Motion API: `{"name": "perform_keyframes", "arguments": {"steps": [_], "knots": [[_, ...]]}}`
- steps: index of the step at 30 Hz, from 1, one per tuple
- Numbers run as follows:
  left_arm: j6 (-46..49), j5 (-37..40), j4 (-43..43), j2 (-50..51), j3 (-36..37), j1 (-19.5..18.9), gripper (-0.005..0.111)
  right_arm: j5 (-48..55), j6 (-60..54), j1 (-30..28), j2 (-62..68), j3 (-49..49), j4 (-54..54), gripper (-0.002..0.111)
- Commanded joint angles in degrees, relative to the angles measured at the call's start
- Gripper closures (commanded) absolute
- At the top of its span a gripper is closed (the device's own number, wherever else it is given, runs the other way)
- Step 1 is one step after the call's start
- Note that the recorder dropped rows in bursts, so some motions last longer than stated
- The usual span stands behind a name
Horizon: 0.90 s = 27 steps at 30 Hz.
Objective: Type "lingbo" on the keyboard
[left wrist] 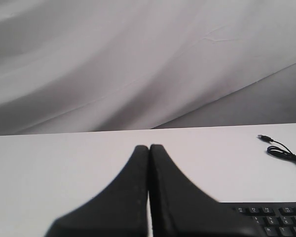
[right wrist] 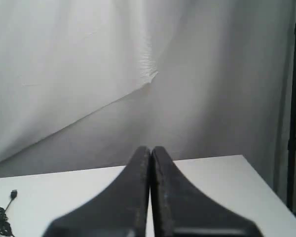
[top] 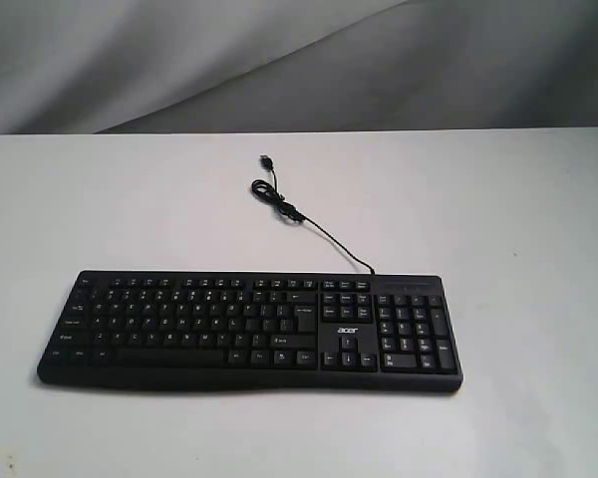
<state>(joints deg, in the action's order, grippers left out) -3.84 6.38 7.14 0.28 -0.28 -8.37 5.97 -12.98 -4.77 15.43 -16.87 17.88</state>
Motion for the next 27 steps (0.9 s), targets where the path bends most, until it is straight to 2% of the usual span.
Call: {"name": "perform_keyframes", "arguments": {"steps": [1,9,14,18,22,27], "knots": [[-0.1,-0.4,0.0,-0.3,0.3,0.4,0.106,-0.8,6.6,-0.5,-4.8,4.0,-0.7,0.108],[-0.1,-0.4,0.0,-0.3,0.3,0.4,0.106,-0.2,11.8,-0.5,-9.3,10.9,-0.9,0.108],[-0.1,-0.4,0.0,-0.3,0.3,0.4,0.106,-0.3,11.6,-0.5,-11.6,16.9,-7.7,0.108],[-0.1,-0.4,0.0,-0.3,0.3,0.4,0.106,5.9,11.6,-0.5,-13.3,16.9,-15.3,0.108],[-0.1,-0.4,0.0,-0.3,0.3,0.4,0.106,11.7,14.0,-0.5,-13.3,16.9,-15.3,0.108],[-0.1,-0.4,0.0,-0.3,0.3,0.4,0.106,12.4,13.9,-0.5,-13.3,16.9,-15.5,0.108]]}}
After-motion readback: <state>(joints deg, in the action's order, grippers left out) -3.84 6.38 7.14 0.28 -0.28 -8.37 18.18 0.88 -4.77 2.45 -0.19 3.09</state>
